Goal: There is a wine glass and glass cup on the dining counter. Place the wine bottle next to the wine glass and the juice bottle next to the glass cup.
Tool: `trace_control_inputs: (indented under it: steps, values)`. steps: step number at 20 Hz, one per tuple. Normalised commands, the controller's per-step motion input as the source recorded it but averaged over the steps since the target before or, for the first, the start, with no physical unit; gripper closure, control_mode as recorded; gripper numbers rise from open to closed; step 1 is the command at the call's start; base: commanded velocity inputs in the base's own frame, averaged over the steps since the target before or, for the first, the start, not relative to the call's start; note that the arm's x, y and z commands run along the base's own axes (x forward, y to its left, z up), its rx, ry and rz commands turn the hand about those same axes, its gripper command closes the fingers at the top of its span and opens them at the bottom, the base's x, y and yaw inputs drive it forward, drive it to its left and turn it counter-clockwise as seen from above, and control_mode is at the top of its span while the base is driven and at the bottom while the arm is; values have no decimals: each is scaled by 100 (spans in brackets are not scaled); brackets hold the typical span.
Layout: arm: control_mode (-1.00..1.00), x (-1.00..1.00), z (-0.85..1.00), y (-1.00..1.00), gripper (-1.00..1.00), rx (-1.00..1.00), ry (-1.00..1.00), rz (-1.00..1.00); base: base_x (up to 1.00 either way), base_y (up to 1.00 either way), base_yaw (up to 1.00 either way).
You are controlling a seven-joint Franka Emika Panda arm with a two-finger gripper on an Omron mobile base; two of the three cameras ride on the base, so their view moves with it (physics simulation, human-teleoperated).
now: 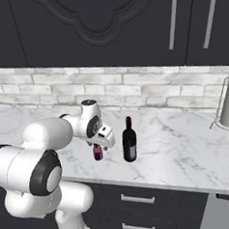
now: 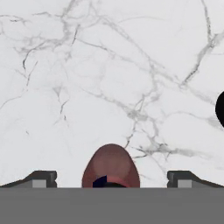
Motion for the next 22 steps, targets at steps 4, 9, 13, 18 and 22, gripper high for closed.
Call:
trace_control_inputs:
  steps: [4,9,13,18,22]
  values:
    - [-100,0,-7,0,100,2,0,-4,0,0,0]
    - [-100,-5,5,-3,100,3,0,-2,0,0,0]
    - [-100,-16,29,0,100,0,6,-1,0,0,0]
    - [-100,-23,43,0,100,0,4,0,0,0,0]
    - [-100,-30,38,1,100,0,-1,0,0,0,0]
